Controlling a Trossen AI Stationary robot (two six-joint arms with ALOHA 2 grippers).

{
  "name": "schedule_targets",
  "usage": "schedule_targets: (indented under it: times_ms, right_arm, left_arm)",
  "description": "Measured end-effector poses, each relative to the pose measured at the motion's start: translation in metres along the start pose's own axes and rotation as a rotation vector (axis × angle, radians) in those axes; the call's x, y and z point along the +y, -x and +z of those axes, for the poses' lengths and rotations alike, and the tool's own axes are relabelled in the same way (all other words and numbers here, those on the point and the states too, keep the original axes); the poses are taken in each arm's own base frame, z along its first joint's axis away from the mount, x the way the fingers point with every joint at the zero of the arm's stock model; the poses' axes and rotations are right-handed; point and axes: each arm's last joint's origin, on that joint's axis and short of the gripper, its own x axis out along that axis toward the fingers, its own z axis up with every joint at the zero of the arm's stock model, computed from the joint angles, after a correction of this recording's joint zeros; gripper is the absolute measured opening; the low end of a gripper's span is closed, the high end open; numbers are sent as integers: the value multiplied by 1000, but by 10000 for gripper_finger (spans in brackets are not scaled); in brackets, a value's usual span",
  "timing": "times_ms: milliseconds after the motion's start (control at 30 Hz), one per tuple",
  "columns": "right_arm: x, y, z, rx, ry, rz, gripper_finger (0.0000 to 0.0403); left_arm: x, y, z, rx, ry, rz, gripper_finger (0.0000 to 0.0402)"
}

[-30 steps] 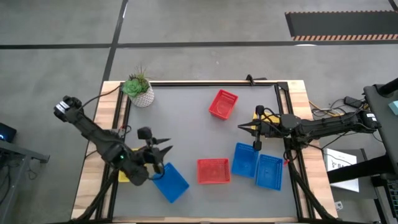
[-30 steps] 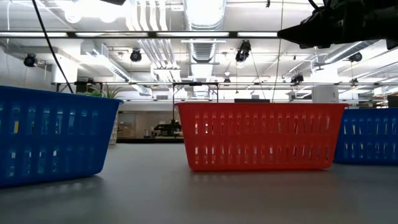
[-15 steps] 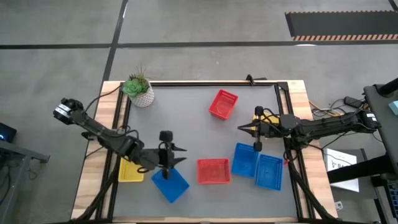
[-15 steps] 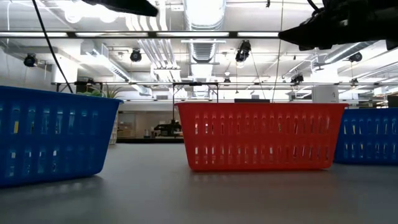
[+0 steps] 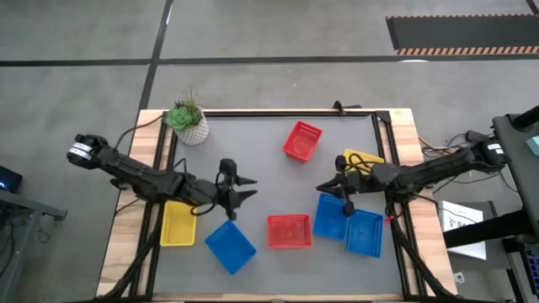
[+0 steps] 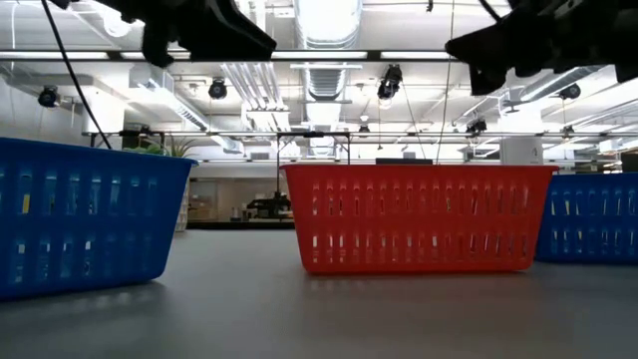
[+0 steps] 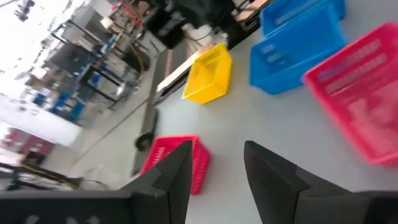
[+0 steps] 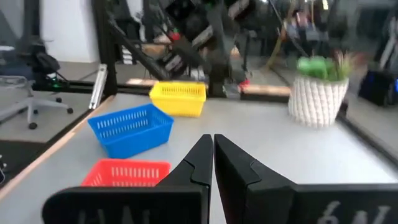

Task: Stack baskets by color
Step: Stack the bottom red bin on the top red bin

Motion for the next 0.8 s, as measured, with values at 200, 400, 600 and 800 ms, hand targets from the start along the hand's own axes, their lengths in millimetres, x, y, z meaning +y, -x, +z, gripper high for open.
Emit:
schedule_targets:
  times_ms: [200, 400, 600, 800]
  right_arm:
    - [7, -20, 9, 108, -123, -32, 9]
    - [14, -42, 26, 327, -149, -29, 9]
    - [17, -61, 44, 580, -127, -45, 9]
    - [20, -80, 60, 779, -81, -19, 9]
  left_arm:
    - [19, -2, -7, 39, -17, 81, 130]
    - [22, -4, -14, 56, -10, 100, 130]
    - [21, -4, -16, 35, -3, 117, 130]
    - [19, 1, -23, 35, -45, 124, 130]
